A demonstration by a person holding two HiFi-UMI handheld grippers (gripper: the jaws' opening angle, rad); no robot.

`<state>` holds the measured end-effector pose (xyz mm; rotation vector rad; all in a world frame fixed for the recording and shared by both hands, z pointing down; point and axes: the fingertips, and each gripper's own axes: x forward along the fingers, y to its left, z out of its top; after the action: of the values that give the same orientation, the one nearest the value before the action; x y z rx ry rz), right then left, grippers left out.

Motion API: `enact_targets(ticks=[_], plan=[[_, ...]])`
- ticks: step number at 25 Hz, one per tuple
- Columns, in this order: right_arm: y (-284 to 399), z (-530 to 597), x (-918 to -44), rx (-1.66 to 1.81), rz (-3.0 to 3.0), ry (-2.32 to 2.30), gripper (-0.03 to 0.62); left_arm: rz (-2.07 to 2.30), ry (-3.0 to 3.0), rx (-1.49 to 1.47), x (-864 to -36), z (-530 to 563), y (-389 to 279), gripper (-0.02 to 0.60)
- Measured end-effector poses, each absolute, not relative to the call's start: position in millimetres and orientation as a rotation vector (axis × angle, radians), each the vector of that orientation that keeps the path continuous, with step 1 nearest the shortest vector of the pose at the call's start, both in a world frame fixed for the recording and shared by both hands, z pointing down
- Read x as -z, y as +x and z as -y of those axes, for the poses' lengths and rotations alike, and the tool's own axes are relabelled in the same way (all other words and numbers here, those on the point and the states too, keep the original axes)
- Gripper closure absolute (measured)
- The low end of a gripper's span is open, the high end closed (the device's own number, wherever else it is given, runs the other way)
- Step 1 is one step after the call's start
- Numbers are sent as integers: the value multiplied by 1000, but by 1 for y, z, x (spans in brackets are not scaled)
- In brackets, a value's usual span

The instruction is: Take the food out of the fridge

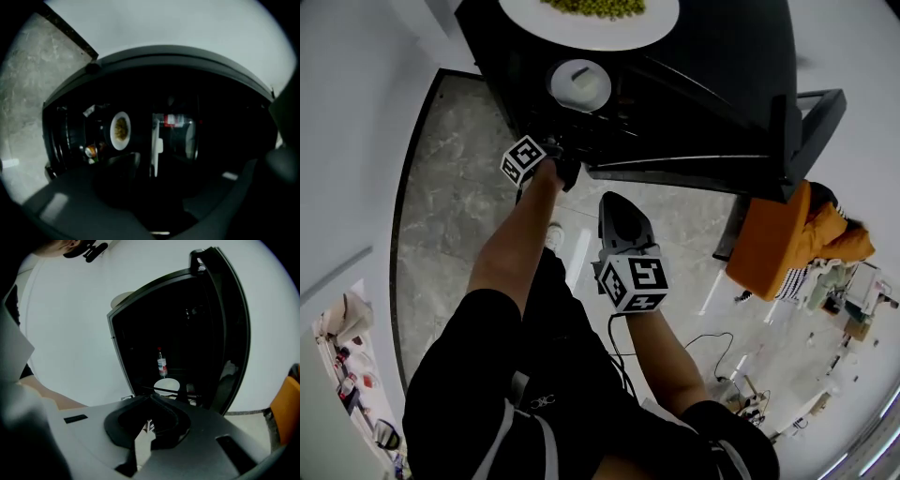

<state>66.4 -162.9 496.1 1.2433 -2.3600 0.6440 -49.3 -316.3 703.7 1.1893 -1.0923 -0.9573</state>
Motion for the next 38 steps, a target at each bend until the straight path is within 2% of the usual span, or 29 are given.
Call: enact_targets(ticks=[4,10,11,14,15,29,31,32,38], plan=[[79,152,-506,-765,2328,1280,594,1118,1167,1031,-708,338,-53,407],[75,145,-512,-726,2350,1203,595,1107,1195,1035,-710,360,-53,410],[74,145,-513,-718,2350,1203,595,1105,1197,1019,-711,362,-53,417],[74,148,-514,-741,2351,1211,594,1097,1214,997,-708,364,-51,503],[74,149,-513,-747,2354,1210,595,1094,1213,992,-707,364,-50,512],[54,158,-501,-754,2395,1193,595,1047,1193,892,-705,343,-47,515],[53,157,-501,-757,2393,1192,595,1026,1199,889,-701,341,-47,525],[52,157,-501,-759,2392,1191,595,1017,1202,893,-700,340,-47,561],[47,155,-501,-753,2398,1170,595,988,1233,913,-696,334,-53,572]])
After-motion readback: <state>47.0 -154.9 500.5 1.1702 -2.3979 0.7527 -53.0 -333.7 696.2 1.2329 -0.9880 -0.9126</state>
